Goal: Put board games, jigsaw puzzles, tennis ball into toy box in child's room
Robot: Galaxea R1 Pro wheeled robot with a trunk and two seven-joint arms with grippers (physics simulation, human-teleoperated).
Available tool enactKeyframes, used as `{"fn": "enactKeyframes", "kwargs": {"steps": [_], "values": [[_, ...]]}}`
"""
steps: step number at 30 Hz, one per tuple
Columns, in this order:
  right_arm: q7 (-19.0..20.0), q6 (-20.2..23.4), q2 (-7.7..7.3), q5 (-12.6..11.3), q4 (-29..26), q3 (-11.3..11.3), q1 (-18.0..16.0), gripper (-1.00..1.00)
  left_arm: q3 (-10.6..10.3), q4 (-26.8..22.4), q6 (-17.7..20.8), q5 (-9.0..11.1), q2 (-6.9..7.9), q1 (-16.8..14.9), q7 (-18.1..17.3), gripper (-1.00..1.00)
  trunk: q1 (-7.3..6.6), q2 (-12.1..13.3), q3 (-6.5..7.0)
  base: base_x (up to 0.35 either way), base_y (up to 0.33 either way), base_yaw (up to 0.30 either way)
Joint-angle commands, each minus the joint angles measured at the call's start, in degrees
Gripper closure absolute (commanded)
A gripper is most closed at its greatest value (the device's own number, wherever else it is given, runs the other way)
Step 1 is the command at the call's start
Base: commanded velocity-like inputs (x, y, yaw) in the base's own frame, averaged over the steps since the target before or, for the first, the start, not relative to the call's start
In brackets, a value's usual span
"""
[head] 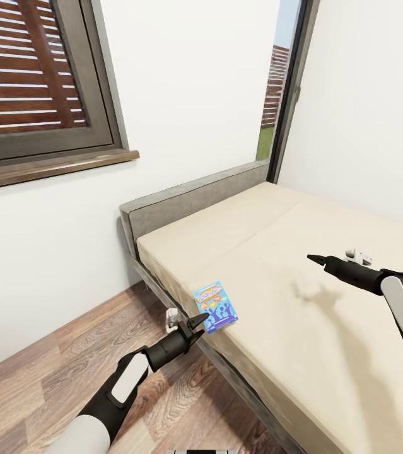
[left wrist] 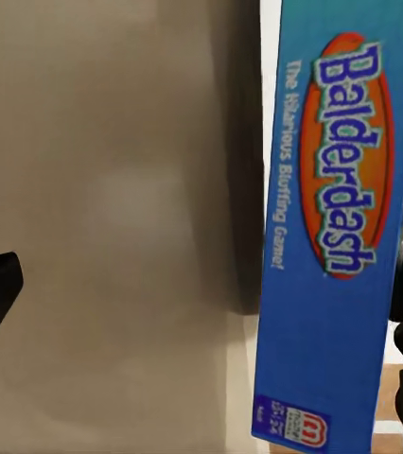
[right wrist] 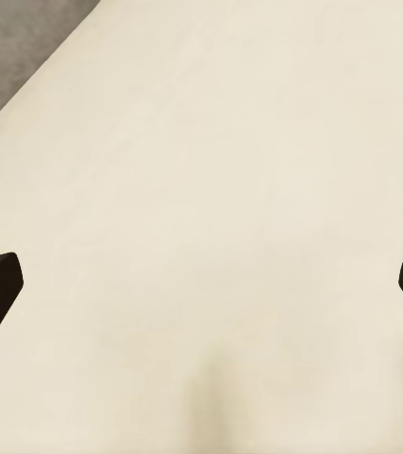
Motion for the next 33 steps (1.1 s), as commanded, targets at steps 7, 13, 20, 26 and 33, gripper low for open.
{"fn": "enactKeyframes", "kwargs": {"steps": [7, 13, 20, 26, 33], "values": [[0.3, 0.3, 0.01, 0.2, 0.0, -0.1, 0.0, -1.00, -1.0, -1.4, 0.4, 0.5, 0.01, 0.0, 0.6, -1.00, -0.01, 0.0, -0.05, 0.000, 0.000, 0.000], [0.3, 0.3, 0.01, 0.2, 0.0, -0.1, 0.0, -1.00, -1.5, -2.4, 0.4, 0.6, -0.03, 0.0, 1.9, -1.00, -0.01, 0.0, -0.05, 0.000, 0.000, 0.000], [0.3, 0.3, 0.01, 0.2, 0.0, -0.1, 0.0, -1.00, -1.8, -3.0, 0.4, 0.6, -0.04, 0.0, 2.7, -1.00, -0.01, 0.0, -0.05, 0.000, 0.000, 0.000], [0.3, 0.3, 0.01, 0.2, 0.0, -0.1, 0.0, -1.00, -1.8, -3.1, 0.4, 0.7, -0.05, 0.0, 2.9, -1.00, -0.01, 0.0, -0.05, 0.000, 0.000, 0.000], [0.3, 0.3, 0.01, 0.2, 0.0, -0.1, 0.0, -1.00, -1.9, -3.2, 0.4, 0.7, -0.05, 0.1, 3.0, -1.00, -0.01, 0.0, -0.05, 0.000, 0.000, 0.000]]}}
